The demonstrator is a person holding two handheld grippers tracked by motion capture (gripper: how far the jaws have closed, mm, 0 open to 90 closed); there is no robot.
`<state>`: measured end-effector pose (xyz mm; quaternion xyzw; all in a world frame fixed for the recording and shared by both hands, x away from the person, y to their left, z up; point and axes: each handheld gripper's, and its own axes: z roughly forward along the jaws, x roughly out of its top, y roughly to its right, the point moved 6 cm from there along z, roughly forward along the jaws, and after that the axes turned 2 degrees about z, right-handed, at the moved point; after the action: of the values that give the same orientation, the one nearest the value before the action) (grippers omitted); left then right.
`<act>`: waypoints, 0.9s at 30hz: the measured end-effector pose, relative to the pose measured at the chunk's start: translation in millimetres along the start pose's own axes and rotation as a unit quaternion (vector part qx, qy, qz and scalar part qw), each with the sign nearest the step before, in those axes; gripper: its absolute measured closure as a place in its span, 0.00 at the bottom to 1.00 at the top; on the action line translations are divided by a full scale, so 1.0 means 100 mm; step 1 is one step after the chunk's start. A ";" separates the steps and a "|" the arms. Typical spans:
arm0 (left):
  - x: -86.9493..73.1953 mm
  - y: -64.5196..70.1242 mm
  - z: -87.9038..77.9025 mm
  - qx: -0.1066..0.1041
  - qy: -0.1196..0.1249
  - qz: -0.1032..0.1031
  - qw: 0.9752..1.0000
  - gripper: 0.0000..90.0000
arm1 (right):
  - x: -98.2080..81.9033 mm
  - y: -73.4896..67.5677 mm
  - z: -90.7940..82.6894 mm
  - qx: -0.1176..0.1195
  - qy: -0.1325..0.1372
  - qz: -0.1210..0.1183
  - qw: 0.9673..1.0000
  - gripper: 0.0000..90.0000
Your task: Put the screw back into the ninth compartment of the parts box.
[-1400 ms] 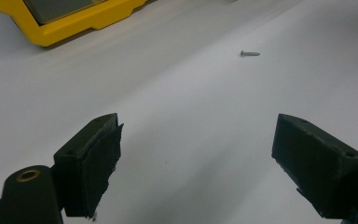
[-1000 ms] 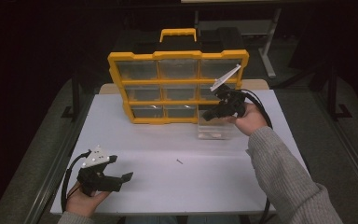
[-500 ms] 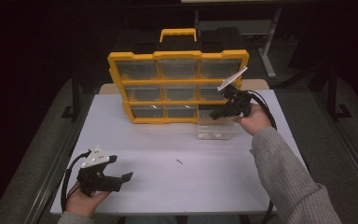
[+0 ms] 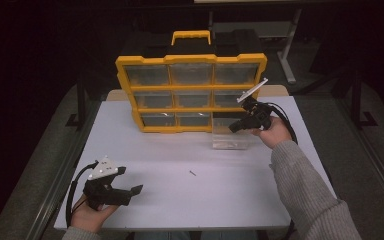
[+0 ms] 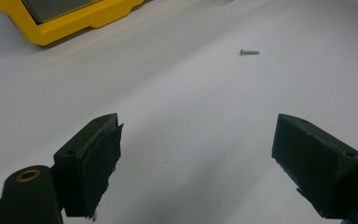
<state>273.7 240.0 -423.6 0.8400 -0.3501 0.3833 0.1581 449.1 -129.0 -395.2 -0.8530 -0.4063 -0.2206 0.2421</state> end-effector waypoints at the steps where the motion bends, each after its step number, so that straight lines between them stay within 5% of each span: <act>1: 0.00 0.00 0.00 0.000 0.000 0.000 1.000 0.17 | -0.01 0.00 0.01 0.003 -0.001 0.002 1.000 0.97; 14: 0.00 0.00 0.00 0.001 0.003 -0.003 1.000 0.17 | -0.11 0.07 0.15 0.003 -0.009 0.012 1.000 0.96; 27: 0.00 0.00 0.00 0.000 0.001 0.000 1.000 0.17 | -0.05 0.00 0.04 -0.005 0.012 0.004 1.000 0.91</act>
<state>273.7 240.1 -423.6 0.8398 -0.3500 0.3836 0.1587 446.7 -129.6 -401.4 -0.8531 -0.3989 -0.2319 0.2435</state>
